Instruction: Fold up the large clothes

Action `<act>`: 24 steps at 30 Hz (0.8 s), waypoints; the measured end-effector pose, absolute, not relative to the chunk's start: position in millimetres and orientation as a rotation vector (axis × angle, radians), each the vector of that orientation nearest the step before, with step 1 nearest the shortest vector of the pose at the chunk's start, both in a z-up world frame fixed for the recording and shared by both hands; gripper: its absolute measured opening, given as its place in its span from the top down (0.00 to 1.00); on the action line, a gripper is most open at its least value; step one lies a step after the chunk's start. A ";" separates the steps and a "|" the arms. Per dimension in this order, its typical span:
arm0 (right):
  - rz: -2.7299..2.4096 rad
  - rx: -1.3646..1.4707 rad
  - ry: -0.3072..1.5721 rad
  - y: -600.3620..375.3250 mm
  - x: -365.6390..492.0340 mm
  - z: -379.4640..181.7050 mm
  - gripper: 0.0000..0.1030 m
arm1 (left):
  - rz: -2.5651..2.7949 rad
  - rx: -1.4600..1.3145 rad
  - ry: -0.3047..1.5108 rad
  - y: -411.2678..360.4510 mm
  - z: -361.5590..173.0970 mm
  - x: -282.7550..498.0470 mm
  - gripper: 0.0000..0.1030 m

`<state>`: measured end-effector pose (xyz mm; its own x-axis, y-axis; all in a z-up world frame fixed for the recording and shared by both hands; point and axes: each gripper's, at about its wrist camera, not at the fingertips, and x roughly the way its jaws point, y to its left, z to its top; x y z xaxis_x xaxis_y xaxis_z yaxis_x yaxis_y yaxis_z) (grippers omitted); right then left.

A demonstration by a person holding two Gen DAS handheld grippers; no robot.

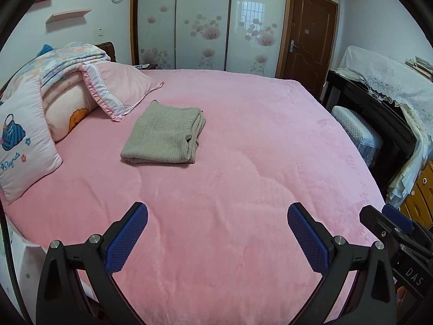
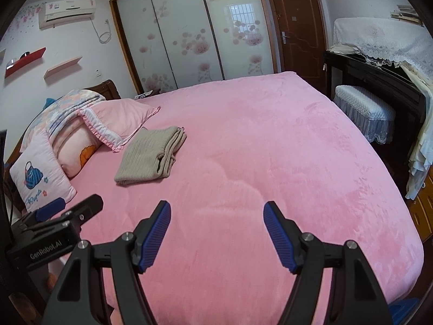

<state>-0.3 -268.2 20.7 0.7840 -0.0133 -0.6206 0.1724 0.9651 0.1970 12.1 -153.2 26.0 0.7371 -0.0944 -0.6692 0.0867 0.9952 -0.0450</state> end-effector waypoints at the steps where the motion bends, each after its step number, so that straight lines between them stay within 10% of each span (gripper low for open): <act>1: -0.100 0.245 0.665 -266.0 -3.9 20.7 0.31 | -0.102 -0.009 0.740 -152.2 25.5 8.6 0.00; 24: -0.066 0.190 0.663 -240.2 -26.6 23.4 0.31 | -0.114 0.006 0.778 -155.8 18.2 -21.9 0.00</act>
<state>-26.6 -240.2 23.4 0.7865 -0.0001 -0.6176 0.1210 0.9806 0.1540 -21.9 -155.8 18.2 0.7062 -0.1004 -0.7009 0.1047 0.9938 -0.0369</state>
